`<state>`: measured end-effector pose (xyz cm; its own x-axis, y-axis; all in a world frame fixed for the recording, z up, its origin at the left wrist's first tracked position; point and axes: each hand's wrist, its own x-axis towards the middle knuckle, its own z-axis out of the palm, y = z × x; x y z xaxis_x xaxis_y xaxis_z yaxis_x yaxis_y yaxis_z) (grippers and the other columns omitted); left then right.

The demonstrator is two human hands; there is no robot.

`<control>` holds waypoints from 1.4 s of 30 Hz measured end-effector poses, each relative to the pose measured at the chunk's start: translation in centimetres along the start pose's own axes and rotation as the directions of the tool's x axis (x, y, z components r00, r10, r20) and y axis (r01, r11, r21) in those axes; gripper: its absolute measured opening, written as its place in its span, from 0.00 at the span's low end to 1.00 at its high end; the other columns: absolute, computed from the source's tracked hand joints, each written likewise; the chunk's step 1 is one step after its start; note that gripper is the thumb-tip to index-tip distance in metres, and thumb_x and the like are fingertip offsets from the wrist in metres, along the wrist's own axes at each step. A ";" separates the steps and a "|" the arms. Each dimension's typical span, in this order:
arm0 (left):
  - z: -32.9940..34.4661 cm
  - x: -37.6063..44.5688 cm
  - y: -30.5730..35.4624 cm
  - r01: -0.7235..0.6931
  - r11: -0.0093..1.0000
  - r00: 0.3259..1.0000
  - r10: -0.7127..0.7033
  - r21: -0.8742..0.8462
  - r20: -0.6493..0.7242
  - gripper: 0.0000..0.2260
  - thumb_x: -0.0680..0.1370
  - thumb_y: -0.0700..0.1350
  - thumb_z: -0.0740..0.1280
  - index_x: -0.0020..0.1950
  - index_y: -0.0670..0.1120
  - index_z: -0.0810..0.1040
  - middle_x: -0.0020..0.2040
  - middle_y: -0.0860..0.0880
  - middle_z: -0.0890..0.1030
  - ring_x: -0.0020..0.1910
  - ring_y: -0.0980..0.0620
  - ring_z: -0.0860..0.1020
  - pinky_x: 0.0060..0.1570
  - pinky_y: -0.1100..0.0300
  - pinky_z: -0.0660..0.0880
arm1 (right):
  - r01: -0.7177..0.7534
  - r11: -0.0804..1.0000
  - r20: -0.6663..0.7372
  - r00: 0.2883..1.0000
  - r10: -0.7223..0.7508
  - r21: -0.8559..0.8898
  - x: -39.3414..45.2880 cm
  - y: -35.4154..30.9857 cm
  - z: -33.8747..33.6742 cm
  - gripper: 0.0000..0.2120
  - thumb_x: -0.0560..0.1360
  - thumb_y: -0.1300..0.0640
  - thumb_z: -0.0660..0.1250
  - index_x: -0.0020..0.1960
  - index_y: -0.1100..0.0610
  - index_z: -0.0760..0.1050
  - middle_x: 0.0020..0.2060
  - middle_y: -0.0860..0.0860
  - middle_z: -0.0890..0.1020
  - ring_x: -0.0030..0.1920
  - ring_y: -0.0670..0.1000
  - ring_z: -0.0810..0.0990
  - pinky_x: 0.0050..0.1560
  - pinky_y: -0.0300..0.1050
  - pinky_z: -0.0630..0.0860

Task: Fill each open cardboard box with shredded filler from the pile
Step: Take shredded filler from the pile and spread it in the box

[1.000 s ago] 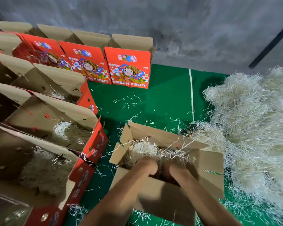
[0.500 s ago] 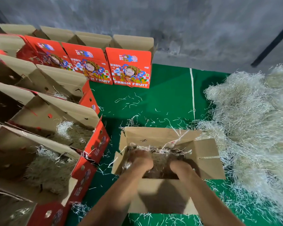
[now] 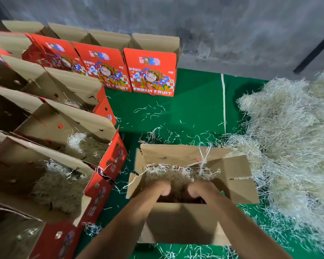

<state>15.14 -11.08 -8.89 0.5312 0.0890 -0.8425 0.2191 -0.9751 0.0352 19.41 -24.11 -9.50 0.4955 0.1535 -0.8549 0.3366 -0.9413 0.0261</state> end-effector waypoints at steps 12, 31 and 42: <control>-1.5 0.2 -0.5 0.015 0.997 0.996 -0.009 0.072 -0.092 0.20 0.82 0.39 0.59 0.74 0.39 0.67 0.73 0.40 0.68 0.69 0.41 0.70 0.69 0.49 0.68 | 0.070 0.977 -0.238 0.971 -0.020 0.200 0.9 0.4 -1.0 0.24 0.81 0.42 0.58 0.74 0.51 0.68 0.72 0.56 0.72 0.70 0.58 0.72 0.69 0.49 0.69; -6.1 -9.5 2.6 -0.601 0.513 0.721 0.018 -0.613 -0.693 0.04 0.83 0.46 0.61 0.52 0.49 0.75 0.44 0.52 0.81 0.37 0.57 0.81 0.35 0.63 0.80 | 0.628 0.268 -0.625 0.773 -0.108 0.731 -11.7 2.4 -6.2 0.33 0.72 0.24 0.60 0.47 0.54 0.82 0.41 0.49 0.87 0.43 0.49 0.87 0.44 0.44 0.82; -3.6 -14.5 -0.3 -0.636 0.470 0.723 0.086 -0.612 -0.686 0.18 0.82 0.56 0.55 0.35 0.50 0.68 0.23 0.57 0.66 0.21 0.59 0.66 0.27 0.64 0.68 | 0.566 0.110 -0.572 0.770 0.282 0.817 -10.6 2.7 -5.2 0.08 0.81 0.57 0.67 0.55 0.60 0.79 0.38 0.54 0.81 0.29 0.48 0.80 0.32 0.41 0.81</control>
<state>10.27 -11.35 5.27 0.9640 0.1197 -0.2373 0.2655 -0.3903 0.8816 19.23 -26.69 2.29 0.9346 0.0243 -0.3548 -0.3365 -0.2625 -0.9044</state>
